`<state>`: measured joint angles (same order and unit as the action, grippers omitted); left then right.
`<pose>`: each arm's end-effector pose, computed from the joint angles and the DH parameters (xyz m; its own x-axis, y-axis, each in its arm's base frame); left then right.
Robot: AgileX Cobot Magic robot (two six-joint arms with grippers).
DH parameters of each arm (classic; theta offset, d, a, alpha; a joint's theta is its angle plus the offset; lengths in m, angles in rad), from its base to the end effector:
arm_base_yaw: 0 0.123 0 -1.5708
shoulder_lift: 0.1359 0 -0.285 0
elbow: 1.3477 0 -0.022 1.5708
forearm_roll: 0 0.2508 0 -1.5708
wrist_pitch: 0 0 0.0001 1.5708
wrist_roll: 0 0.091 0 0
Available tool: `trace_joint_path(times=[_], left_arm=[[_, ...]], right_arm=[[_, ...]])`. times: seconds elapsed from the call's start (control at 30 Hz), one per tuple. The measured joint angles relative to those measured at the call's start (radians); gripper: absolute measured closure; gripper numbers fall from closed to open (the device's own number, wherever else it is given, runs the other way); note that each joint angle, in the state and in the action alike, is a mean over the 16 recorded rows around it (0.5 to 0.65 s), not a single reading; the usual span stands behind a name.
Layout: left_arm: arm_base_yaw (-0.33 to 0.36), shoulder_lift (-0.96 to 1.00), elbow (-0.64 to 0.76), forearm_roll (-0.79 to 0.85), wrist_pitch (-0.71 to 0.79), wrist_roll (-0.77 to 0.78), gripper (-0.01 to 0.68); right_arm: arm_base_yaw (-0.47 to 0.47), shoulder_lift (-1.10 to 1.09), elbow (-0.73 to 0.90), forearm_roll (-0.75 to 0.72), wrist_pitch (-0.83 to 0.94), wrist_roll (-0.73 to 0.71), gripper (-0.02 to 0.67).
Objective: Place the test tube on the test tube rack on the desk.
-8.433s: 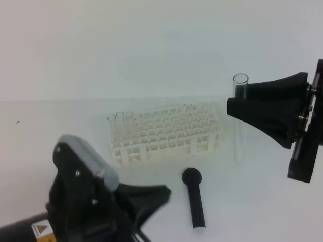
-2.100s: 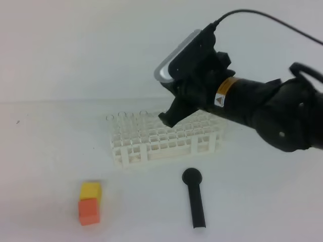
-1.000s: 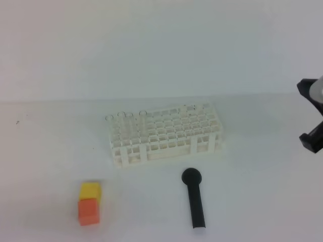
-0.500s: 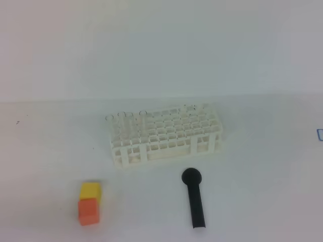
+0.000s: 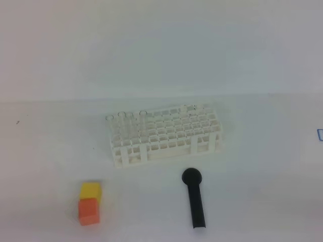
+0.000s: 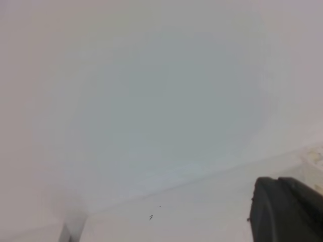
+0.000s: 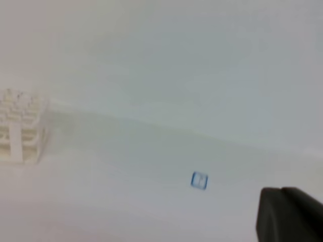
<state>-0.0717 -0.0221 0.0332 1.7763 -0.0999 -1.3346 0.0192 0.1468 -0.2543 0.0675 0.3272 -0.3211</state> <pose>0.0549 -0.0128 0.2014 0.1223 0.4186 -0.8999 0.1285 0.8924 0.4326 0.0582 0.0031 0.2606 -0.1167 -0.2566 -0.9594 -0.0728 0.9657 -0.2494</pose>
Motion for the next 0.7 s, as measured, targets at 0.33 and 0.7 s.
trace_joint_path(times=[0.33,0.7], left_arm=[[0.0,0.0,0.0,0.0,0.0,-0.001,0.673],[0.0,0.0,0.0,0.0,0.0,-0.001,0.673]], right_arm=[[-0.021,-0.145,0.248,-0.016,-0.039,0.147,0.65],[-0.022,-0.152,0.281,-0.05,0.009,0.203,0.65]])
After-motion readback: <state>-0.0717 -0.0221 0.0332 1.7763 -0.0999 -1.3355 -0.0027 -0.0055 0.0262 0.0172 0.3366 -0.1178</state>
